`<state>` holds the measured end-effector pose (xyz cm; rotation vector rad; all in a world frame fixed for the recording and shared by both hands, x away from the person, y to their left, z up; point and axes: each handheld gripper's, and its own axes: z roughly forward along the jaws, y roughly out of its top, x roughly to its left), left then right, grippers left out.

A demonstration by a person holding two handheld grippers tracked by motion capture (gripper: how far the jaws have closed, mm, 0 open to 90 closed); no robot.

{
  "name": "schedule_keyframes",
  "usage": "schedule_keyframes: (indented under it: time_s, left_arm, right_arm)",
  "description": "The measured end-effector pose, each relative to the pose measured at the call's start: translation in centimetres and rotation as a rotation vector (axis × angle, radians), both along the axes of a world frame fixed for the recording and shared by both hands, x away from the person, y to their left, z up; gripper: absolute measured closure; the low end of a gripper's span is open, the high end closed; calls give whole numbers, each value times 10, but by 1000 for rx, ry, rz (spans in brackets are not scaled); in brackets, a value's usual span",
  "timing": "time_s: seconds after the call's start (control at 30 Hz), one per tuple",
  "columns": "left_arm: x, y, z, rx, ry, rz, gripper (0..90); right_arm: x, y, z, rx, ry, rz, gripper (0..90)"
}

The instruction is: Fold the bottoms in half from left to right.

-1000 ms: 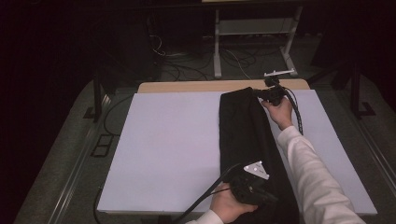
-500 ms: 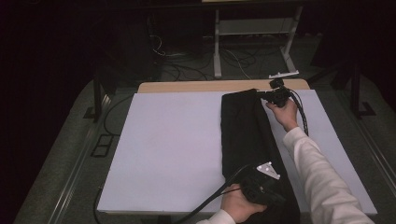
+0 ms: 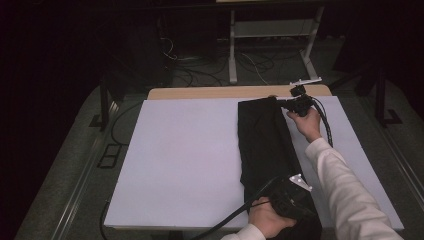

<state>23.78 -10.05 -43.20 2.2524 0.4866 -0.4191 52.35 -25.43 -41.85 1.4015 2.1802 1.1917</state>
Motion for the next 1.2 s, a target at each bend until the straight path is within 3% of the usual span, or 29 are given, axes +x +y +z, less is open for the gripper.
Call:
schedule_keyframes:
  time_s: [0.2, 0.3, 0.4, 0.43, 0.53, 0.57, 0.6, 0.63, 0.67, 0.7, 0.73, 0.8, 0.9, 0.97, 1.0, 1.07, 1.2]
  left_arm:
    - [3, -5, -5, 21, 8, 19, 886]
    - [3, -8, -9, 9, 9, 12, 872]
    - [4, -7, -15, -37, 61, 4, 759]
    - [5, -6, -17, -53, 71, 7, 759]
    - [5, -1, -20, -119, 111, 32, 647]
    - [5, 1, -20, -132, 113, 43, 582]
    - [5, 3, -19, -136, 99, 50, 582]
    - [4, 5, -18, -139, 82, 62, 540]
    - [3, 7, -16, -142, 65, 74, 456]
    - [3, 10, -15, -149, 55, 86, 421]
    - [3, 12, -13, -154, 52, 98, 421]
    - [3, 17, -9, -171, 51, 125, 363]
    - [3, 24, -3, -207, 43, 128, 289]
    - [2, 28, 2, -206, 9, 133, 205]
    - [2, 30, 4, -201, -10, 144, 205]
    - [2, 35, 8, -207, -34, 158, 157]
    - [5, 46, 16, -223, -92, 177, 99]
  right_arm:
    - [2, -3, -3, -1, -1, -5, 860]
    - [2, -3, -5, -3, 1, -5, 859]
    - [3, -3, -8, -9, 7, -9, 857]
    - [3, -3, -8, -9, 7, -9, 857]
    - [3, -2, -9, -10, 16, -4, 842]
    - [3, -3, -10, 2, 33, -2, 752]
    - [3, -3, -10, 2, 33, -2, 752]
    - [2, -3, -9, 11, 43, -12, 686]
    - [1, -3, -9, 21, 40, -16, 648]
    - [-2, -3, -7, 28, 23, -24, 552]
    - [-2, -3, -7, 28, 23, -24, 552]
    - [-4, -4, -7, 39, 28, -20, 428]
    - [-6, -4, -6, 43, 34, -12, 236]
    - [-10, -5, -4, 31, 44, -16, 103]
    - [-10, -5, -4, 31, 44, -16, 103]
    - [-13, -7, -2, 58, 55, 1, 16]
    - [-19, -7, 2, 64, 52, 26, 0]
